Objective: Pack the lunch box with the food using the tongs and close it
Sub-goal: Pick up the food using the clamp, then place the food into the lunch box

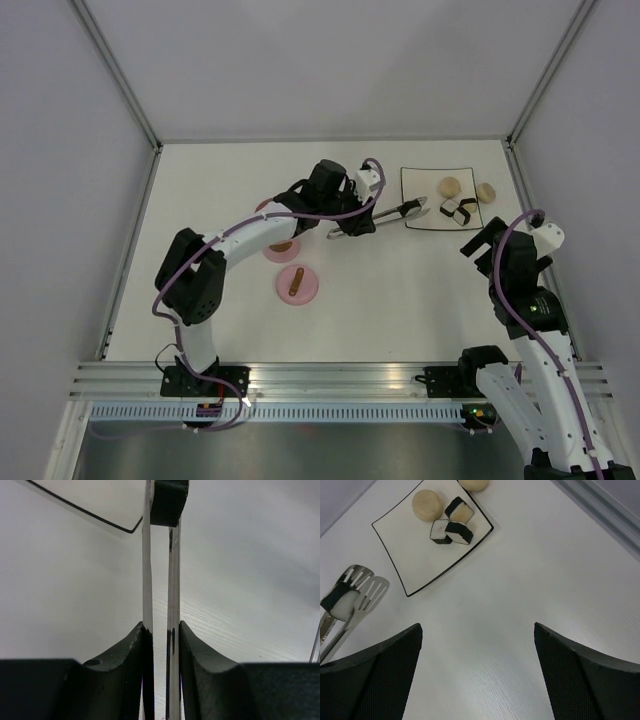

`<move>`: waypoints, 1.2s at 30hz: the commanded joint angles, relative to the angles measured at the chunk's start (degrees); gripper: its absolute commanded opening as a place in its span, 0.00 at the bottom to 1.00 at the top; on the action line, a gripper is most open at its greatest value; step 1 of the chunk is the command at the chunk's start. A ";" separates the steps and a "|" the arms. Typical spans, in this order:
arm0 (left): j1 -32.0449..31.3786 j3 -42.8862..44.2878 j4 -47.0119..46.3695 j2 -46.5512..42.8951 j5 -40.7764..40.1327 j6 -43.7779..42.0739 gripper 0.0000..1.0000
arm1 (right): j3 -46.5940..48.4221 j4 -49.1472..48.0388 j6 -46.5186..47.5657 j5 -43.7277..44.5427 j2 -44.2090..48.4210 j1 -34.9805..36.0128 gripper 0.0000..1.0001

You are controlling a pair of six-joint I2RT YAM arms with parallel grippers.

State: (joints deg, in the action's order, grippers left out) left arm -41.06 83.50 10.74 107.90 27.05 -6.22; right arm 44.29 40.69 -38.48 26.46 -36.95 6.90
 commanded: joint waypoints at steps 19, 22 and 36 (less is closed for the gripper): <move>2.73 -8.71 26.77 -39.59 -33.18 26.16 0.13 | -0.79 -4.74 5.96 -16.87 5.14 -0.13 0.98; 3.26 -10.11 33.28 -45.04 -36.96 29.33 0.13 | -1.58 -5.88 6.05 -18.54 4.96 -0.22 0.98; 3.70 -15.12 46.74 -55.69 -41.99 35.49 0.13 | -5.80 -6.76 5.26 -21.27 6.54 -0.22 0.98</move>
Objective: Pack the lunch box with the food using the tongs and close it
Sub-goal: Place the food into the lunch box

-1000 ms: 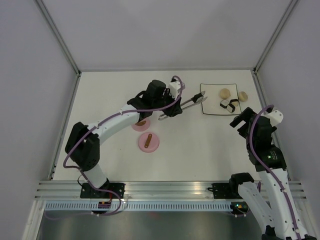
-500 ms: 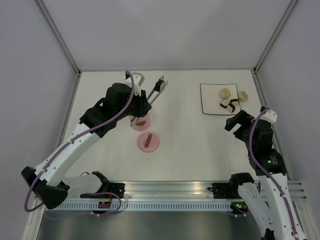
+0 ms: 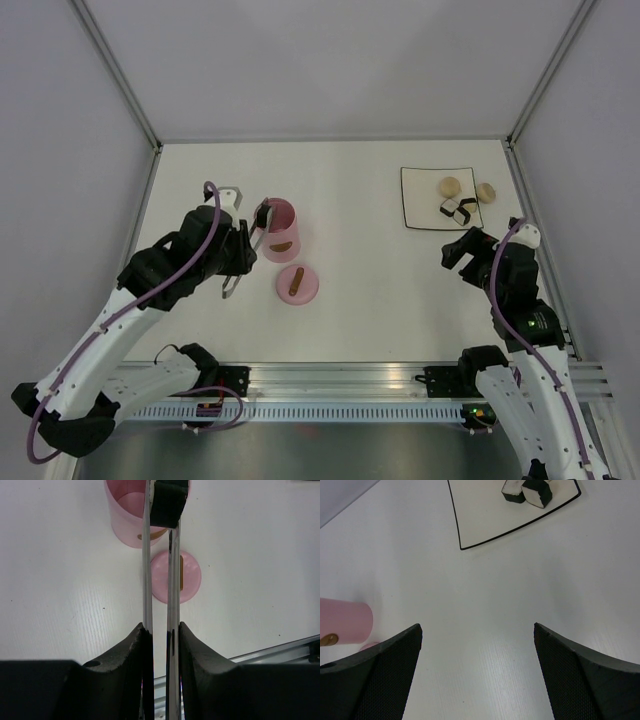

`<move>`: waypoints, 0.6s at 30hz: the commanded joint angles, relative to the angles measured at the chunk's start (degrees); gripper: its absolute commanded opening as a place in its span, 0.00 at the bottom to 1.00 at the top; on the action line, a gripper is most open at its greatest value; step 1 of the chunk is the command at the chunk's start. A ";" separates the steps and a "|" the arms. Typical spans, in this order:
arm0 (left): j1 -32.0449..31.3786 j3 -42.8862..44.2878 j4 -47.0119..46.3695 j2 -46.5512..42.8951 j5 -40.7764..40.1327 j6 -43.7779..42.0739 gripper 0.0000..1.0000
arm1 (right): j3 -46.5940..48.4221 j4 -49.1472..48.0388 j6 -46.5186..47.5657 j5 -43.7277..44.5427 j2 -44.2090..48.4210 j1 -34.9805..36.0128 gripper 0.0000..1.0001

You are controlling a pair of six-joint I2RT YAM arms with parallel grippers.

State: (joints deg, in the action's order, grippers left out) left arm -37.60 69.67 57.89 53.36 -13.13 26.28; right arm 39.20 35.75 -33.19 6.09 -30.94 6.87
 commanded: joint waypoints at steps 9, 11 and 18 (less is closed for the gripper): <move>0.25 -2.87 -6.82 1.74 -3.84 1.05 0.16 | -1.14 0.46 -1.08 0.42 2.28 -0.19 0.98; 0.25 -3.84 -8.31 2.18 -4.10 1.05 0.17 | -1.50 0.90 -1.35 0.50 2.81 -0.19 0.98; 0.60 -5.16 -12.18 4.11 -4.81 0.96 0.22 | -1.93 2.57 -1.88 1.12 3.51 -0.19 0.98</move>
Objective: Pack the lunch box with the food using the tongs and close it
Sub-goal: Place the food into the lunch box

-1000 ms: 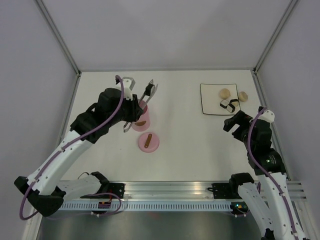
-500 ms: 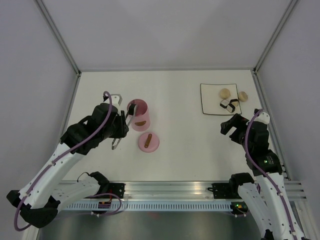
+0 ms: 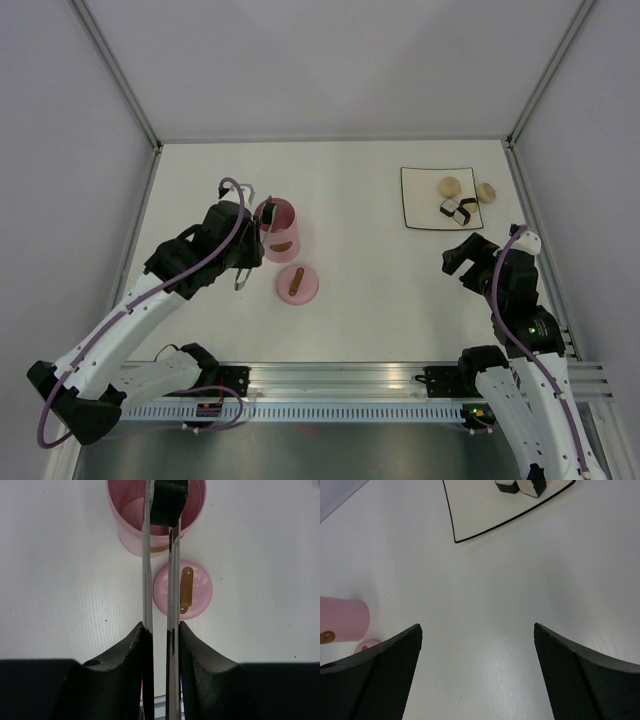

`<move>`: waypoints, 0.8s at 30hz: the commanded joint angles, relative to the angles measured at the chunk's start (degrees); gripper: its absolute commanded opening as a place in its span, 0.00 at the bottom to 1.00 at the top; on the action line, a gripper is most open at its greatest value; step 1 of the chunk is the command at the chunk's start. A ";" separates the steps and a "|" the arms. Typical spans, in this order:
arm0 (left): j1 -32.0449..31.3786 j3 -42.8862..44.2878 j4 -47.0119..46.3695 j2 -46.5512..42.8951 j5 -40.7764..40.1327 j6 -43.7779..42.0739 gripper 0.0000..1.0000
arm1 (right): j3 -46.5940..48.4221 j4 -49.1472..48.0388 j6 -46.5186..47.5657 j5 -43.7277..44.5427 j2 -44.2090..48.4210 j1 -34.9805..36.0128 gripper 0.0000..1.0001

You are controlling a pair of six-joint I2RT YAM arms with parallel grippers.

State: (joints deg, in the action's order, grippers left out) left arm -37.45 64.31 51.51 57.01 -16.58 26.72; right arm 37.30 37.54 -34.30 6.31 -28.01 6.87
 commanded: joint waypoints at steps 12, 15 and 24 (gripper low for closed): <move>0.89 -0.42 -7.56 0.99 -0.21 0.00 0.44 | -0.21 0.78 -1.11 1.52 0.59 -0.19 0.98; 0.89 -0.94 -7.56 0.64 0.05 0.26 0.48 | -0.30 0.78 -1.03 1.52 0.59 -0.19 0.98; 0.89 -0.95 -7.47 0.20 0.32 -0.17 0.45 | -0.21 0.78 -1.11 1.52 0.76 -0.19 0.98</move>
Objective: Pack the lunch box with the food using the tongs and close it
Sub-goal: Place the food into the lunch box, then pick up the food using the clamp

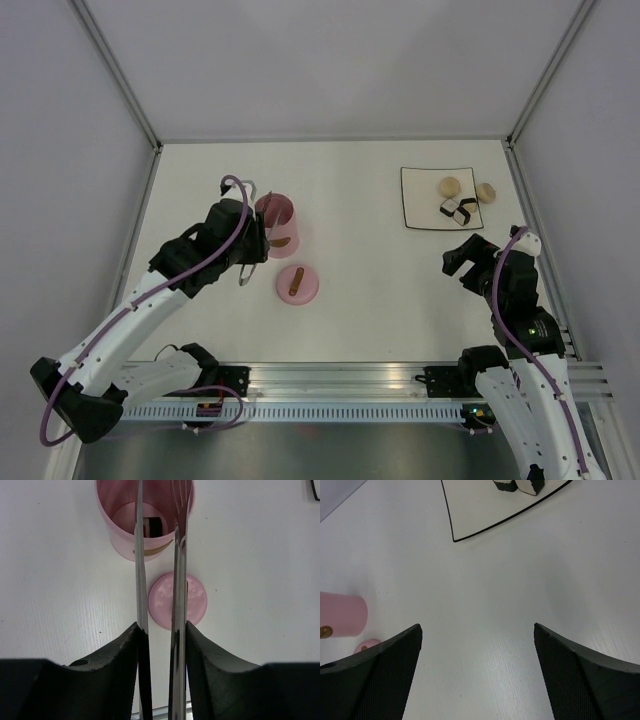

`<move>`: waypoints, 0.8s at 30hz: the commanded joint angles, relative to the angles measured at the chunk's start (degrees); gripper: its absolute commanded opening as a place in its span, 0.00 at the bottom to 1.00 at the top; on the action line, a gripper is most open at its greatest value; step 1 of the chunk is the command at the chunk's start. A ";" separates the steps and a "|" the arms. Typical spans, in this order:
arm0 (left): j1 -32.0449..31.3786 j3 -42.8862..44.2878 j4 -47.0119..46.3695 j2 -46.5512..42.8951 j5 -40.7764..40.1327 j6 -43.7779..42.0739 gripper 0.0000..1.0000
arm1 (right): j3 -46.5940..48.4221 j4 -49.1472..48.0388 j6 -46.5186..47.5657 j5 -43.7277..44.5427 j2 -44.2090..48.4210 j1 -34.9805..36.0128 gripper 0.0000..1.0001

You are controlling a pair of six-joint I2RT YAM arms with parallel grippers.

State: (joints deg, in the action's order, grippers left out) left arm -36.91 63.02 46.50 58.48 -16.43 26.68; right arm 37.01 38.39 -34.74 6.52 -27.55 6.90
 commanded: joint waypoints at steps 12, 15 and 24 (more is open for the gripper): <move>0.26 11.15 -1.94 -0.47 8.42 -6.63 0.42 | 1.30 0.72 -2.43 4.90 -1.27 -0.22 0.98; 0.17 13.52 -3.08 1.63 13.16 -7.43 0.41 | 3.05 1.16 -4.10 7.44 -3.99 -0.22 0.98; -6.16 14.32 -19.24 14.90 21.96 -7.69 0.37 | 17.99 -0.86 -2.36 18.25 -22.44 -1.09 0.98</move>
State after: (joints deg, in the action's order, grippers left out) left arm -41.87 75.55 36.49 70.26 0.56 21.19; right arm 49.34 39.92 -38.13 17.85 -46.72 6.70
